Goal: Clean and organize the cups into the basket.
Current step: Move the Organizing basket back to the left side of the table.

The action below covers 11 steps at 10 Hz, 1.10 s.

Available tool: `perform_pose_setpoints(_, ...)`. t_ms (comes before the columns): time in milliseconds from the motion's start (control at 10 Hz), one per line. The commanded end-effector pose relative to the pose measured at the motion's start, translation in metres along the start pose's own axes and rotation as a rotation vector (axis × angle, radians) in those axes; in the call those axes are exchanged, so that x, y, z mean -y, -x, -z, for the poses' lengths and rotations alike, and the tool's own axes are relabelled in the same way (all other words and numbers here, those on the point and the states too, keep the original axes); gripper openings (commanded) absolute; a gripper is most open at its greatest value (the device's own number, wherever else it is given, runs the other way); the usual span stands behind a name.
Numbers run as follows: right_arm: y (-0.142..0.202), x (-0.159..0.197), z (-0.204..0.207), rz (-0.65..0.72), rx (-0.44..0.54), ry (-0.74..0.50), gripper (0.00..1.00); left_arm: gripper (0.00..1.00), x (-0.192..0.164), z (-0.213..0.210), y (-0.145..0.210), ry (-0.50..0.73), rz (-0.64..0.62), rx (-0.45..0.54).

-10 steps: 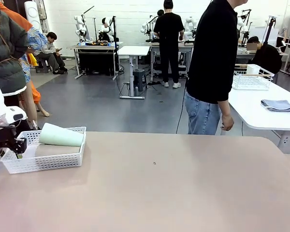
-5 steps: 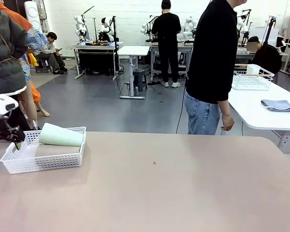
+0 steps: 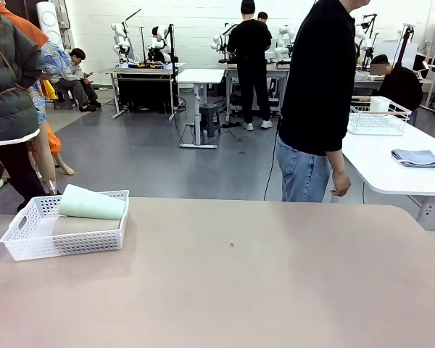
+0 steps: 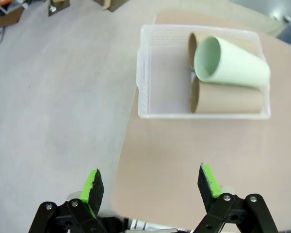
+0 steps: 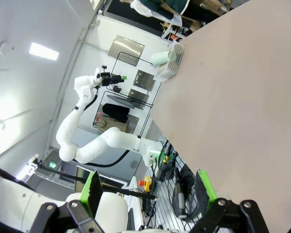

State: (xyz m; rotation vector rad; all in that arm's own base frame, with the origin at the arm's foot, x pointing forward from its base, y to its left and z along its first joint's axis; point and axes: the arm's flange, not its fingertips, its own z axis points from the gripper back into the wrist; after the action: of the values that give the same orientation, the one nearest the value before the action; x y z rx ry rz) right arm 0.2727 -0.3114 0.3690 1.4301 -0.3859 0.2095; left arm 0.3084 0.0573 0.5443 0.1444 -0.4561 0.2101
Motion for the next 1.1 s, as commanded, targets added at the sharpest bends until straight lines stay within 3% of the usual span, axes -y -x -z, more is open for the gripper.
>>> perform_pose_setpoints(0,0.002,-0.001,0.003,0.018,0.007,0.010,1.00,1.00,0.004,0.036,0.113,0.009,0.129,-0.044)
perform_pose_setpoints(100,0.002,-0.001,0.003,0.018,0.007,0.010,1.00,1.00,0.013,0.046,0.115,-0.011,0.147,-0.079)
perform_pose_setpoints(200,0.002,-0.001,0.003,0.018,0.007,0.010,1.00,1.00,0.003,-0.012,0.011,0.001,0.062,-0.028)
perform_pose_setpoints(700,0.002,-0.001,0.003,0.018,0.007,0.010,1.00,1.00,0.003,-0.016,0.015,0.003,0.083,-0.040)
perform_pose_setpoints(800,0.002,-0.001,0.003,0.018,0.007,0.010,1.00,1.00,-0.026,-0.017,0.006,0.402,0.051,-0.180)
perform_pose_setpoints(1000,0.002,-0.001,0.003,0.018,0.007,0.010,1.00,1.00,-0.091,-0.010,-0.002,0.789,-0.040,-0.335)
